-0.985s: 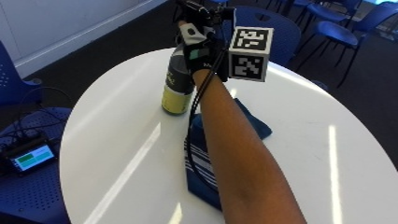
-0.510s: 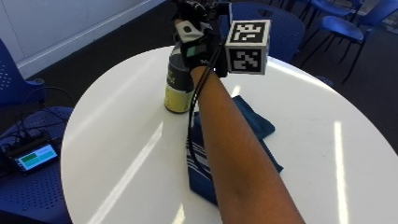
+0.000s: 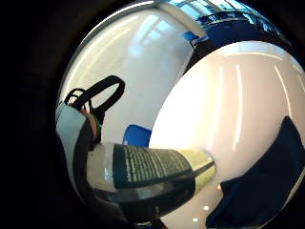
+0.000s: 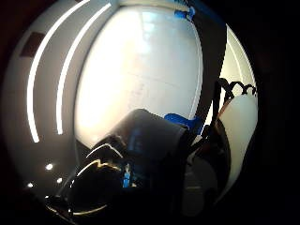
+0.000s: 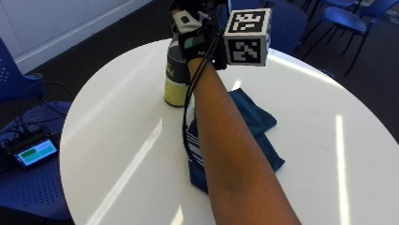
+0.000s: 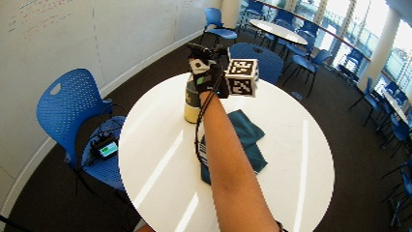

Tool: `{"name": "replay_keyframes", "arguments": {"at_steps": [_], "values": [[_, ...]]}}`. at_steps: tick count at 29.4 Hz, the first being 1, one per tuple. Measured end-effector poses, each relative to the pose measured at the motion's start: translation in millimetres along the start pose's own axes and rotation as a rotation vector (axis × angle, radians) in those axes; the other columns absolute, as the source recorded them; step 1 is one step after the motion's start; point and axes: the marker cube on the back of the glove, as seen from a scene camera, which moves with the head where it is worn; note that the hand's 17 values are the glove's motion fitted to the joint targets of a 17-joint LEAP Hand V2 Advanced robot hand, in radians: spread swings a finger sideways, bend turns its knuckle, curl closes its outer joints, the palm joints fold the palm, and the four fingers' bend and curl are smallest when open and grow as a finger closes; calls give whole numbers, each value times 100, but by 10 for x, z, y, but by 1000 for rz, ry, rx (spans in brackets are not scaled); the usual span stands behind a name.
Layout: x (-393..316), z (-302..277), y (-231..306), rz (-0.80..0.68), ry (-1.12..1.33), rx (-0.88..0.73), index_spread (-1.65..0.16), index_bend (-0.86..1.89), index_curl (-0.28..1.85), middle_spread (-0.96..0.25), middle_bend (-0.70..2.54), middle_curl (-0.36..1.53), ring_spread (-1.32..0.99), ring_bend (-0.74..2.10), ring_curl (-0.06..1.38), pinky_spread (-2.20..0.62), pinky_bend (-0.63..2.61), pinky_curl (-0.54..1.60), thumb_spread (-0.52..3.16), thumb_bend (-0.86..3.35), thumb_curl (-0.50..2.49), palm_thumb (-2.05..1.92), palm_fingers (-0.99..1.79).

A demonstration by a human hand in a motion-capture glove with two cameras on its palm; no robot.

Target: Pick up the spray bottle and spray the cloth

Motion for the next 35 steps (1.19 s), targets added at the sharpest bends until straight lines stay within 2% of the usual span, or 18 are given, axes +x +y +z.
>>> {"name": "replay_keyframes", "arguments": {"at_steps": [35], "values": [[221, -7, 197, 48, -6, -42, -25, 55, 55, -23, 65, 51, -26, 51, 46, -30, 36, 42, 23, -3, 84, 85, 138]]}}
